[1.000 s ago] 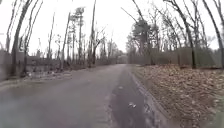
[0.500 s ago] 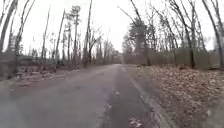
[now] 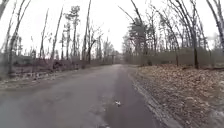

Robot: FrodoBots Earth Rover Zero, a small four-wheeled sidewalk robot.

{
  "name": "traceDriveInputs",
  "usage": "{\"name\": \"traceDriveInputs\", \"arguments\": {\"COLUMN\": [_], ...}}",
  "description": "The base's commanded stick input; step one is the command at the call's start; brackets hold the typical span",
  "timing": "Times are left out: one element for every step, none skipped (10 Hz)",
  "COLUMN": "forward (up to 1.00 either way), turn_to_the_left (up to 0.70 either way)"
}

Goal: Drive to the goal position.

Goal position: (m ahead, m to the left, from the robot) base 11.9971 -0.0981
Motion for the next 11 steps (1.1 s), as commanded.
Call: {"name": "traceDriveInputs", "arguments": {"forward": [1.00, 1.00, 1.00, 1.00, 1.00, 1.00, 1.00, 1.00, 1.00, 1.00, 1.00], "turn_to_the_left": [0.00, 0.00, 0.00, -0.38, -0.26, -0.13, -0.01, 0.00, 0.00, 0.00, 0.00]}}
